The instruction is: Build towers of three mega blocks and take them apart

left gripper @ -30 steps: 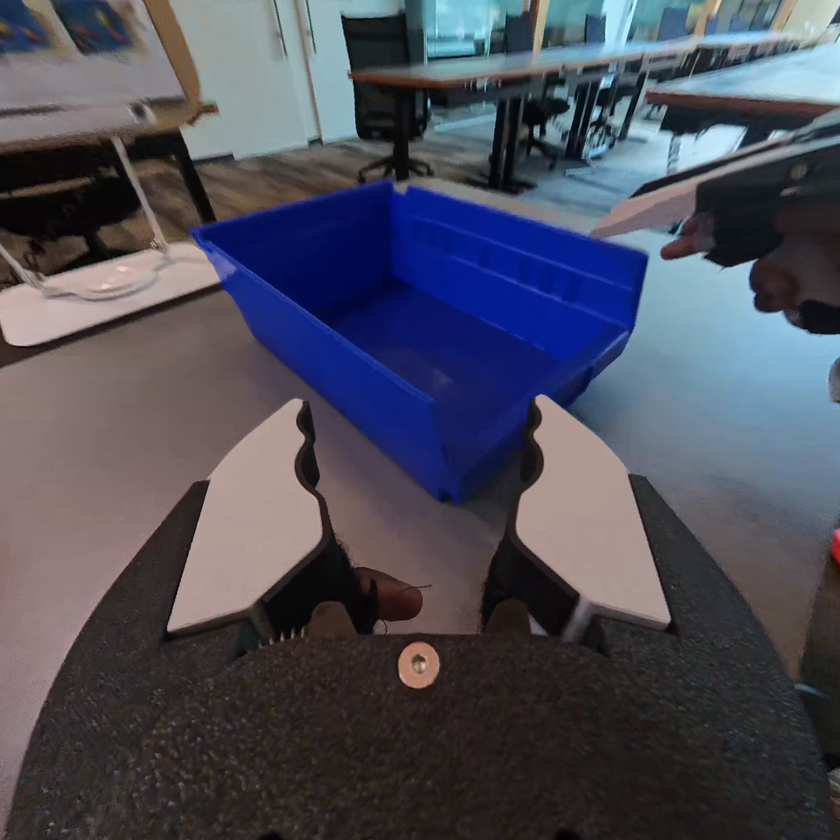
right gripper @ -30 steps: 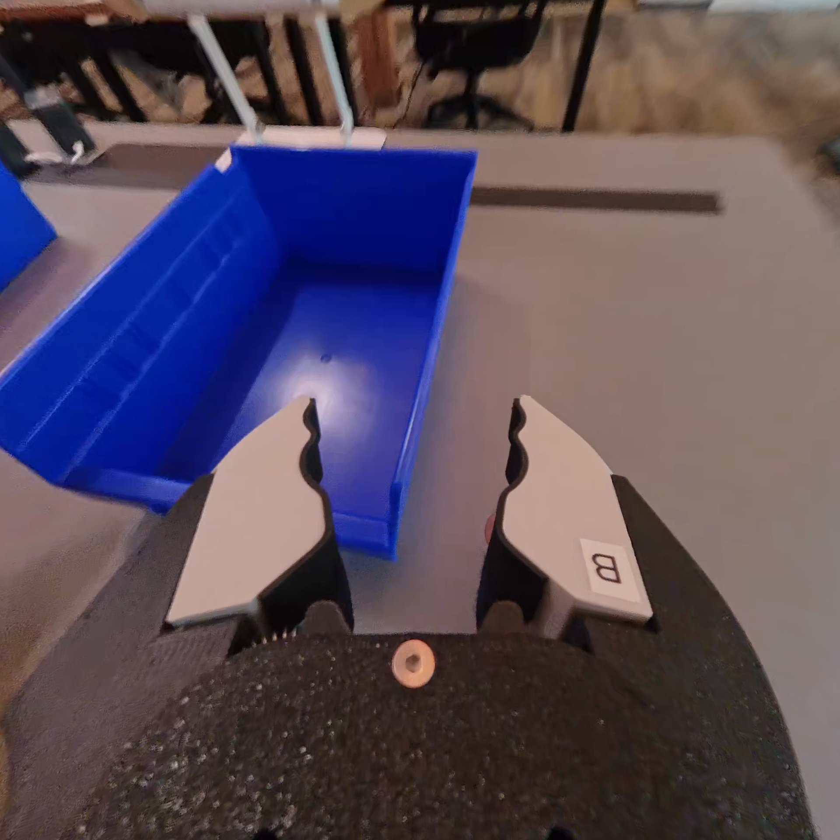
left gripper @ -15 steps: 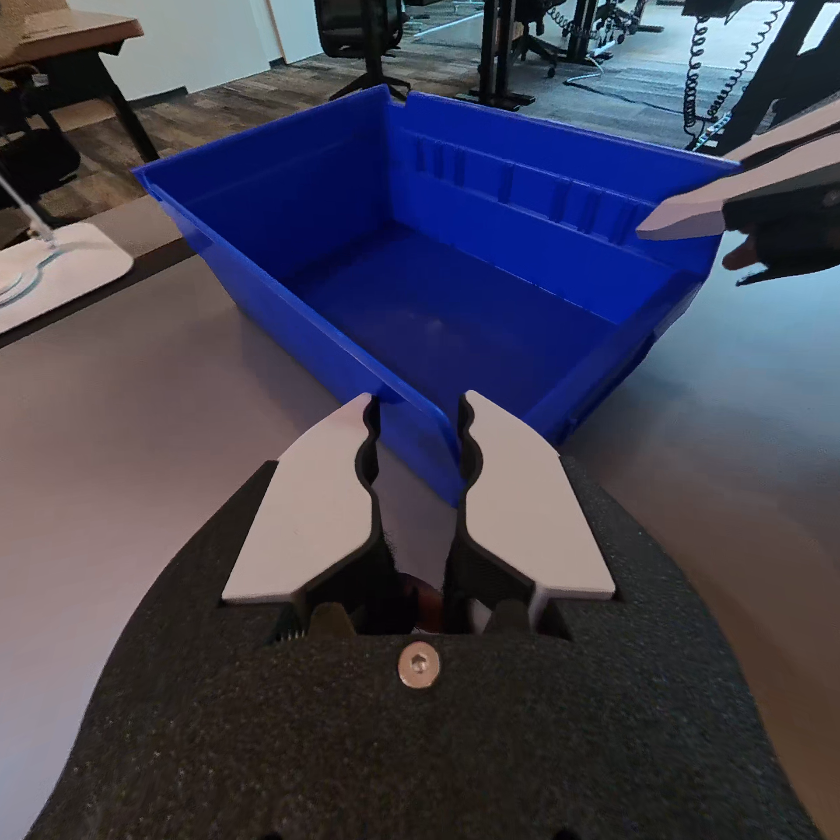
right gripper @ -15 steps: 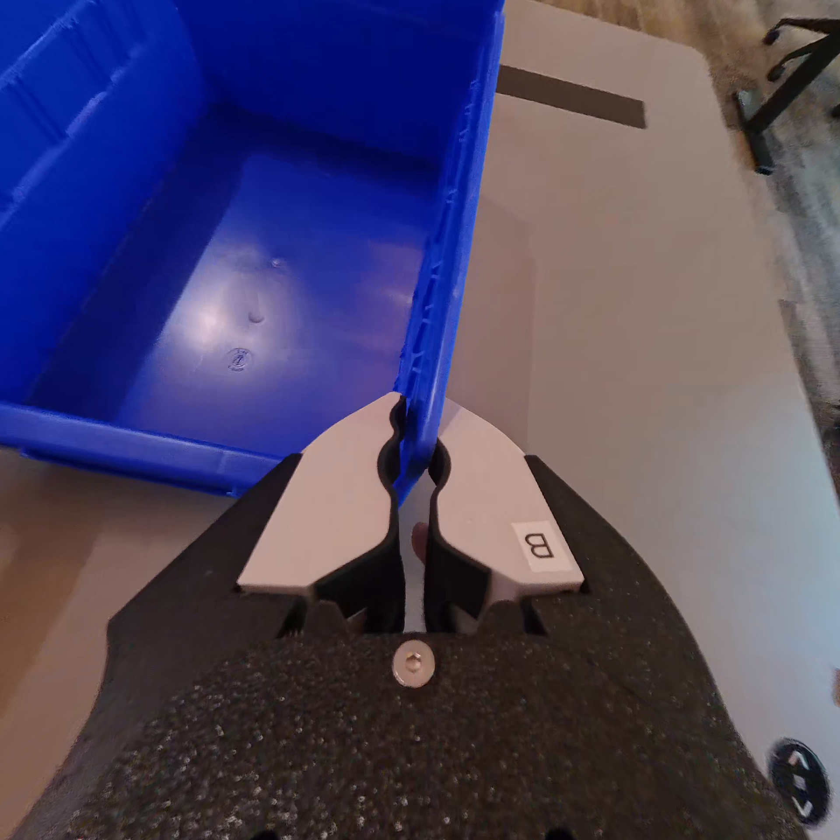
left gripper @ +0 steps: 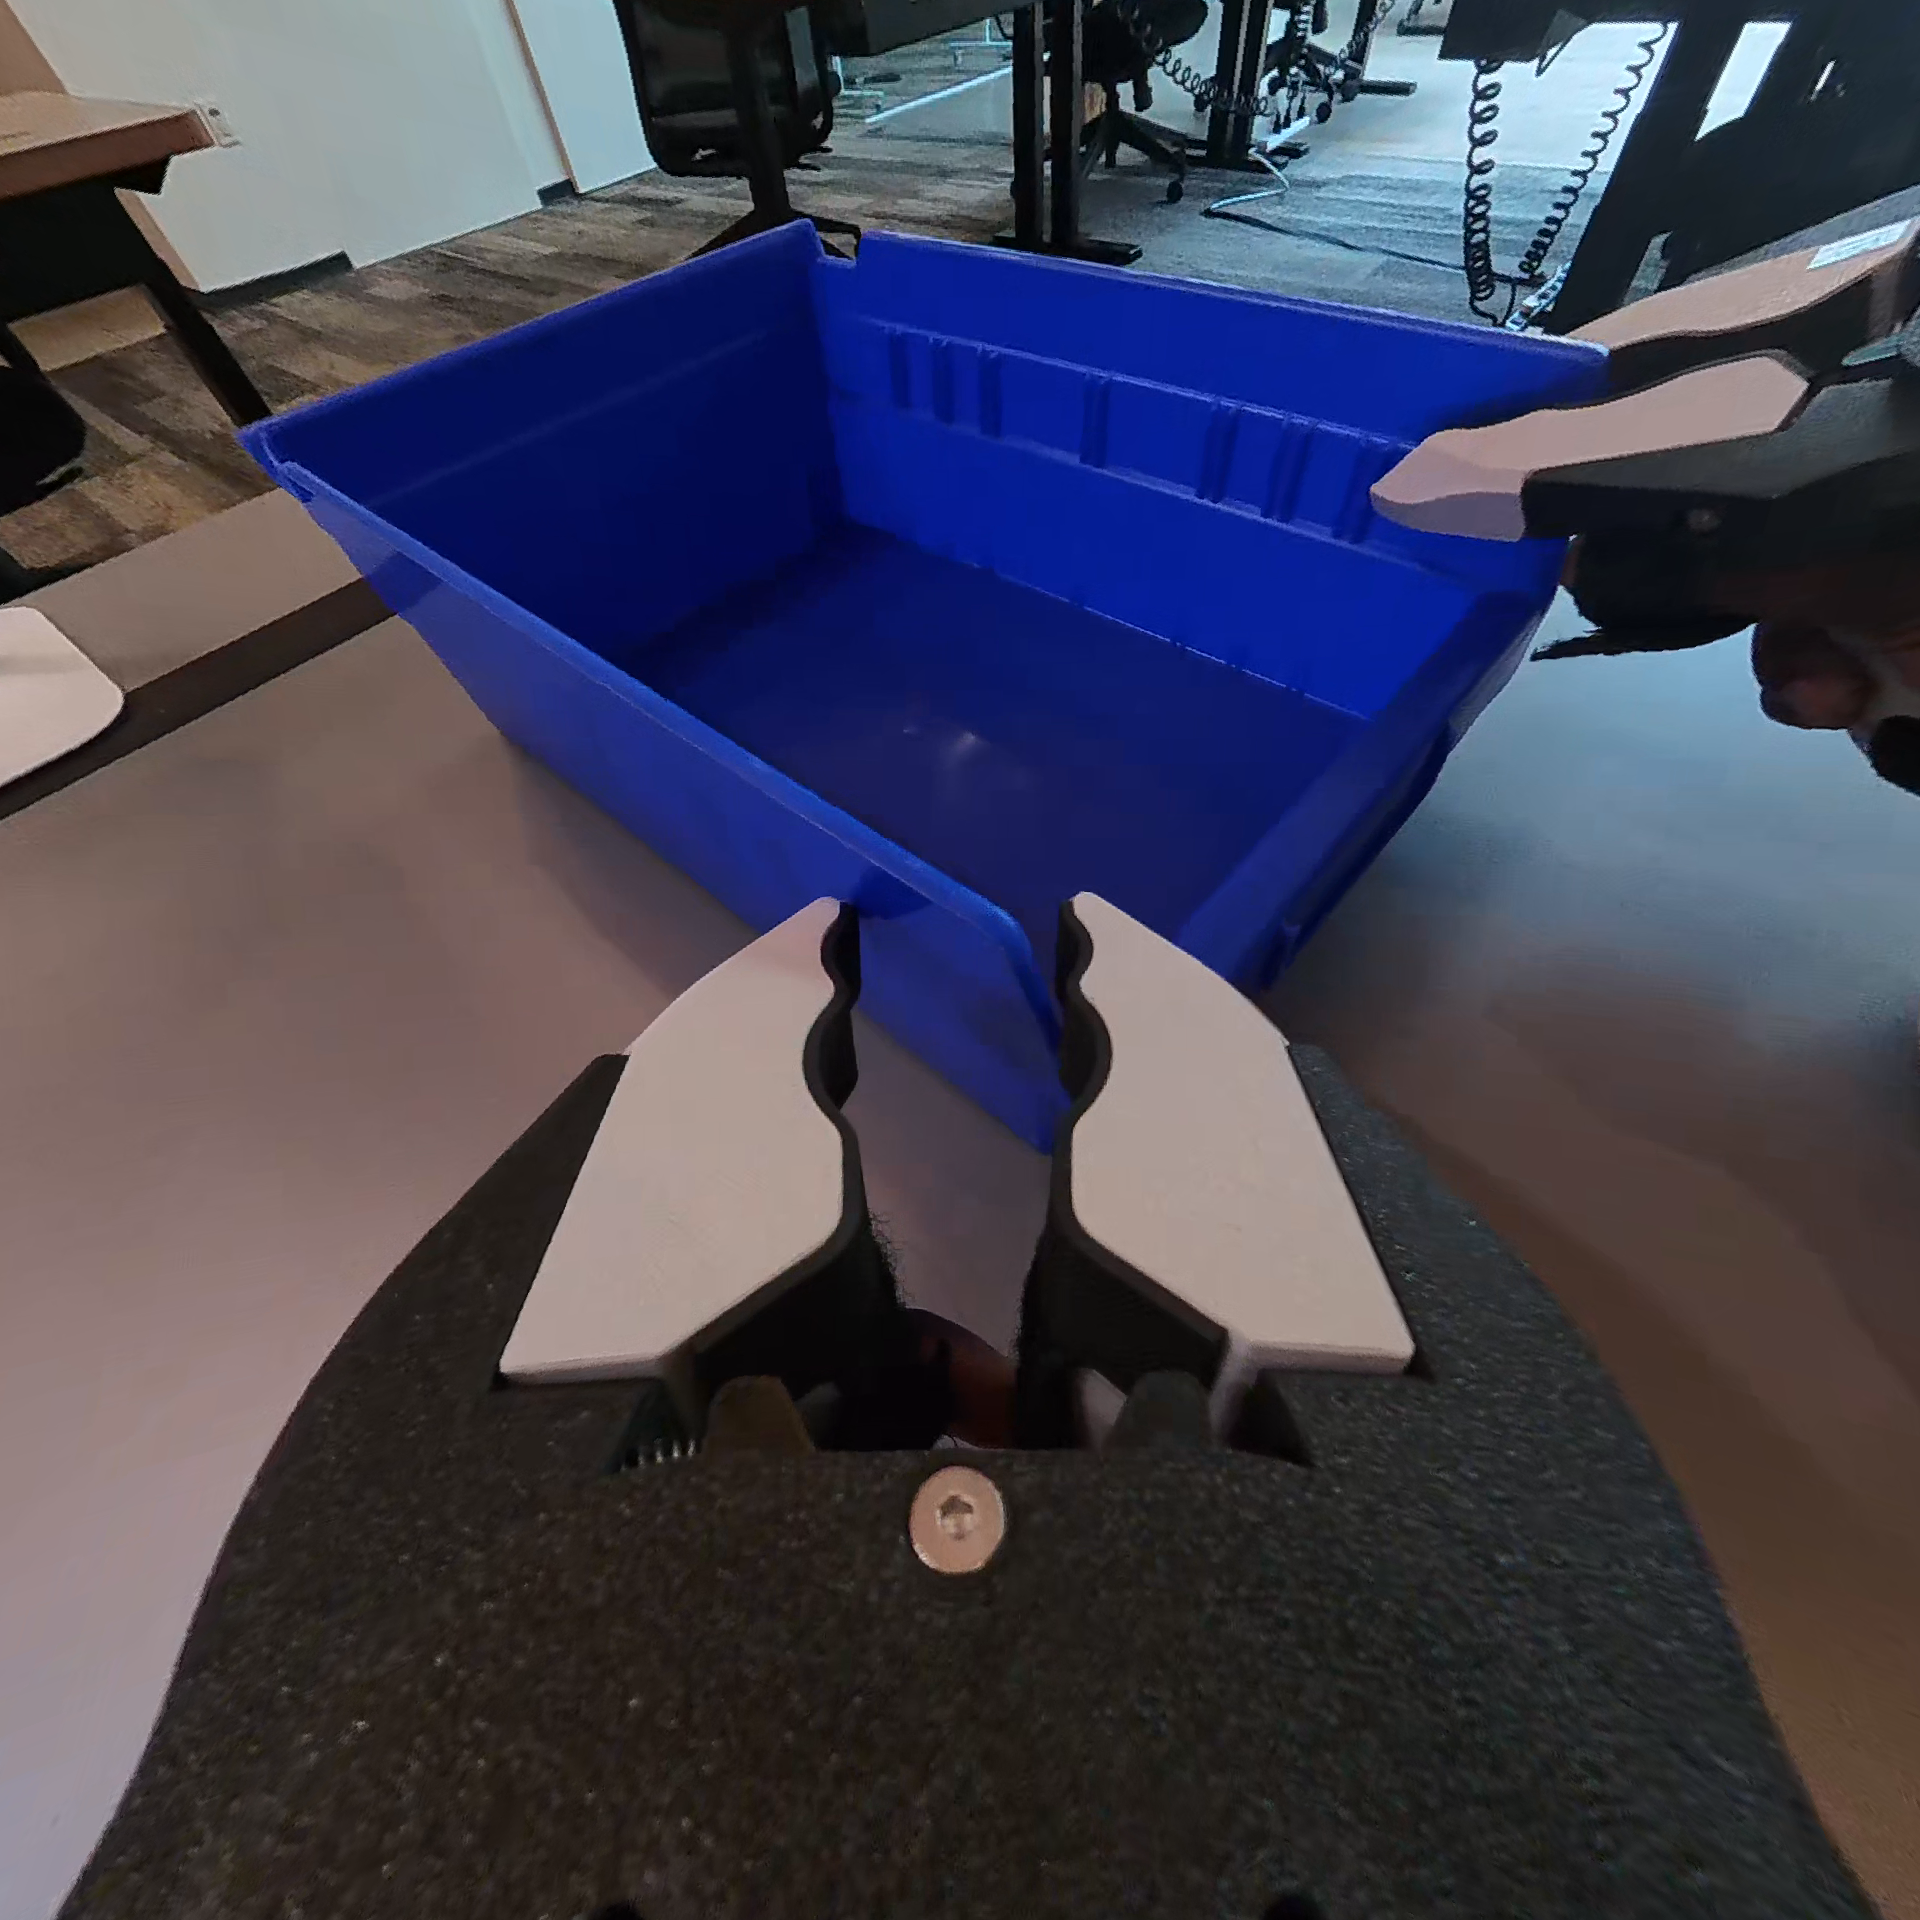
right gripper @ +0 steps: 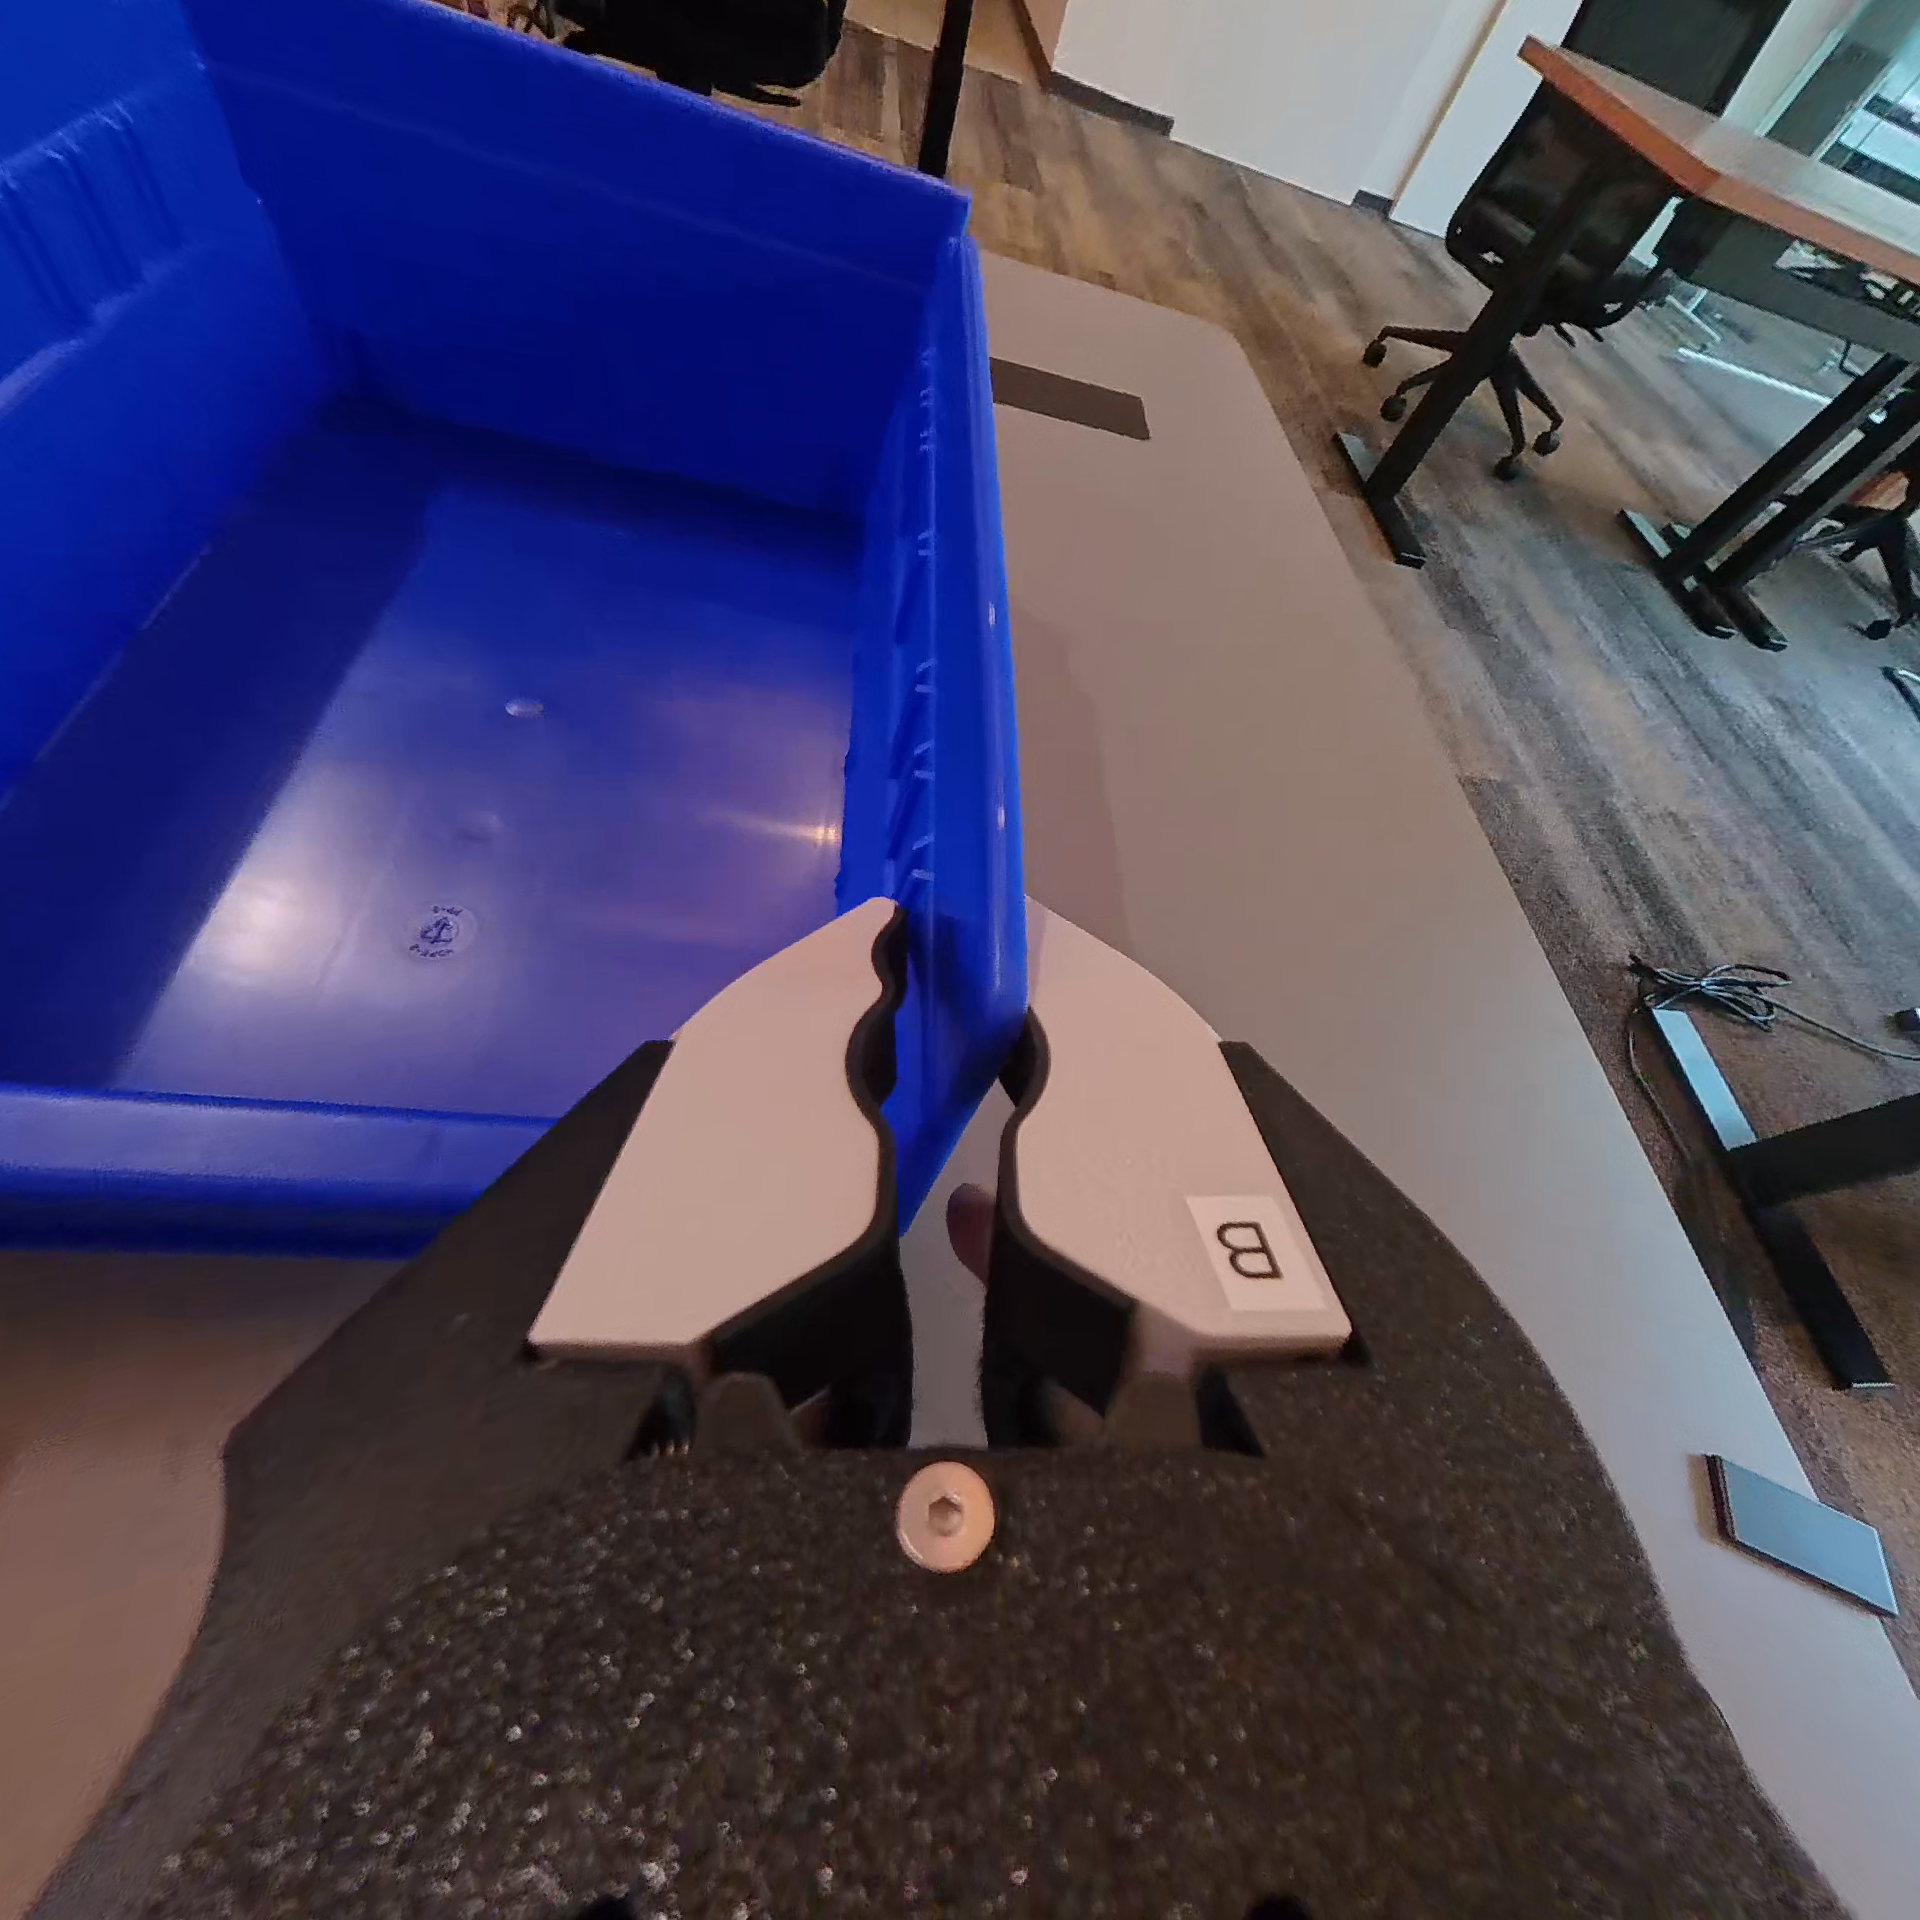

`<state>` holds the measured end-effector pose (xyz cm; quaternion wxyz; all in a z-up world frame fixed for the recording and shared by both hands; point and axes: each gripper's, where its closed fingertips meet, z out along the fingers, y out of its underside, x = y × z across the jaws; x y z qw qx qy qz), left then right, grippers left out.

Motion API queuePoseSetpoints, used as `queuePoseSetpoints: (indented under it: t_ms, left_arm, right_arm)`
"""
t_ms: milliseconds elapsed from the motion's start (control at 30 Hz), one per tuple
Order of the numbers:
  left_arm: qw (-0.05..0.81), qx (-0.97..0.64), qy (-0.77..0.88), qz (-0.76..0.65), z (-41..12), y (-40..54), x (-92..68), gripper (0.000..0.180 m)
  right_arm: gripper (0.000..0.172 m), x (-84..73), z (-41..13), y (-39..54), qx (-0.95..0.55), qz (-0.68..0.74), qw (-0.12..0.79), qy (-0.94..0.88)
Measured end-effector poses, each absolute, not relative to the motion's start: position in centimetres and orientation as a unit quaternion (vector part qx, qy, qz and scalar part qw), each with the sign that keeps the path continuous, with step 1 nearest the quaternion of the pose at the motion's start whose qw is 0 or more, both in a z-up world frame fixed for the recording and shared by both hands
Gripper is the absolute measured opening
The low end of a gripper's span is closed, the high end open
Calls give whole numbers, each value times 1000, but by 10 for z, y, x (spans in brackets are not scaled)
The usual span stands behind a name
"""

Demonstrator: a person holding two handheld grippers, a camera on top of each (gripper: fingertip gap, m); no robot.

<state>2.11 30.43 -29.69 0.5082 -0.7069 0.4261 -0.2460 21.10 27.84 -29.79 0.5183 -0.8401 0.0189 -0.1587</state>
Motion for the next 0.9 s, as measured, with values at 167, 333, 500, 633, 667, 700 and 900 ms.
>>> queuePoseSetpoints:
  t_ms: [167, 333, 500, 633, 667, 700, 900]
  left_arm:
    - [509, -695, 442, -252, -286, 298, 4, 69]
    - [614, -691, 360, -128, -234, 331, -114, 77]
    - [680, -703, 191, 80, -197, 363, -295, 68]
    - [624, -765, 133, 90, -232, 374, -368, 65]
    - [607, -778, 137, 83, -242, 376, -373, 64]
    - [589, -791, 145, 80, -253, 378, -376, 63]
    - [555, -811, 184, 32, -279, 382, -366, 20]
  right_arm:
    - [58, 208, -274, 274, -831, -132, 538, 48]
    - [73, 176, -199, 269, -761, -83, 637, 83]
    - [76, 66, -186, 296, -775, 54, 629, -7]
    - [75, 11, -230, 315, -834, 66, 543, -65]
    - [75, 4, -239, 317, -845, 57, 526, -78]
    - [73, -1, -246, 318, -853, 48, 512, -85]
    - [50, -4, -284, 319, -890, -57, 437, -116]
